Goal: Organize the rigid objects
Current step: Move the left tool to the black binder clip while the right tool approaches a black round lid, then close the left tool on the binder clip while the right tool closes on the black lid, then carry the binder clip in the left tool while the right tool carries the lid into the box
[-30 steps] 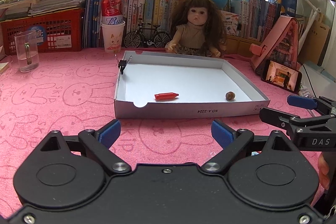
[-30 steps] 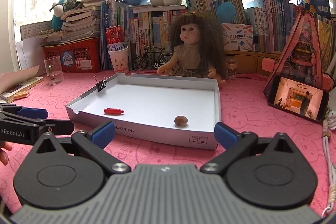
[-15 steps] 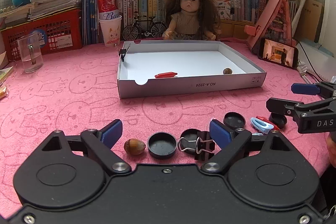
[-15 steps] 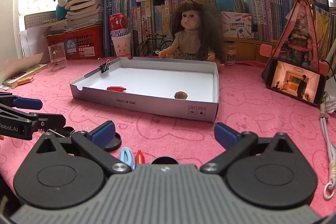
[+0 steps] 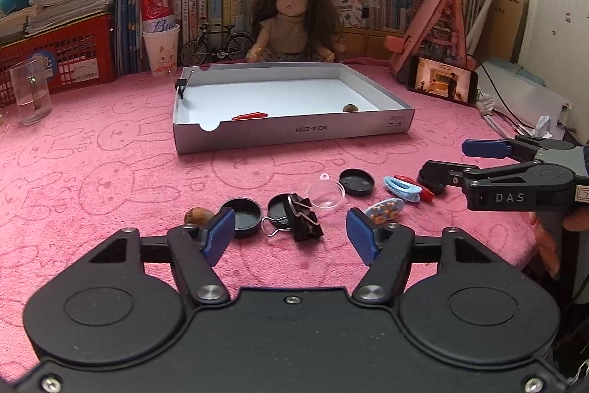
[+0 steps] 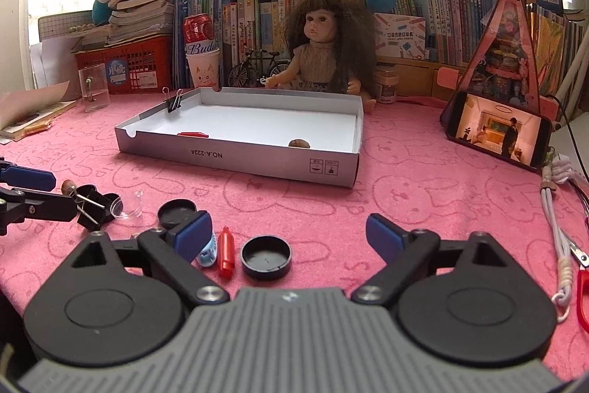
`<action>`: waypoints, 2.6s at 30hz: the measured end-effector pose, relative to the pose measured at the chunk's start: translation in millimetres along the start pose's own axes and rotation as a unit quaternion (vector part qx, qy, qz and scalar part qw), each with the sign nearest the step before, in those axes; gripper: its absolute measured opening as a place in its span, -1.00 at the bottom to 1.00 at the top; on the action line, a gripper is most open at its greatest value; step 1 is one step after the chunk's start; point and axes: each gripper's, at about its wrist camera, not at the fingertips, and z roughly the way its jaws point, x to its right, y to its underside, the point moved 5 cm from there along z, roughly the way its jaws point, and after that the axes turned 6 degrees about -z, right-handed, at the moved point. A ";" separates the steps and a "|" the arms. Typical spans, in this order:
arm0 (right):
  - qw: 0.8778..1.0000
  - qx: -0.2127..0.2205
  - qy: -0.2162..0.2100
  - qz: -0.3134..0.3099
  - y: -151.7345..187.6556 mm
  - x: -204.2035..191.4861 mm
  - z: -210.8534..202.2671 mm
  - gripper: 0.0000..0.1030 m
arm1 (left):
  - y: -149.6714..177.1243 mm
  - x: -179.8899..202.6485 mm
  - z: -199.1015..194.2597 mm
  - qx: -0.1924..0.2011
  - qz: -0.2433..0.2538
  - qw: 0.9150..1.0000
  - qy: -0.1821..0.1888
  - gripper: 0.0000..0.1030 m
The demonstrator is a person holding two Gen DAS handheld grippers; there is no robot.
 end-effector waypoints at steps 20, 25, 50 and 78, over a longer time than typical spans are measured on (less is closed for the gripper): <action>0.999 -0.005 0.027 -0.020 10.9 -8.0 -3.7 -0.06 | 3.4 19.4 23.6 0.021 -0.007 0.998 -0.052 -0.64; 1.000 -0.006 0.025 -0.015 12.6 -3.8 -6.1 -0.09 | 5.4 18.8 14.3 0.021 0.011 0.999 -0.046 -0.64; 0.999 -0.015 0.051 0.009 19.5 -4.1 5.5 -0.26 | 12.8 30.3 32.9 0.050 0.024 0.995 -0.086 -0.62; 0.995 -0.017 0.073 0.062 -40.3 31.2 31.3 -0.29 | -94.6 -22.0 56.2 0.067 -0.072 0.993 -0.062 -0.62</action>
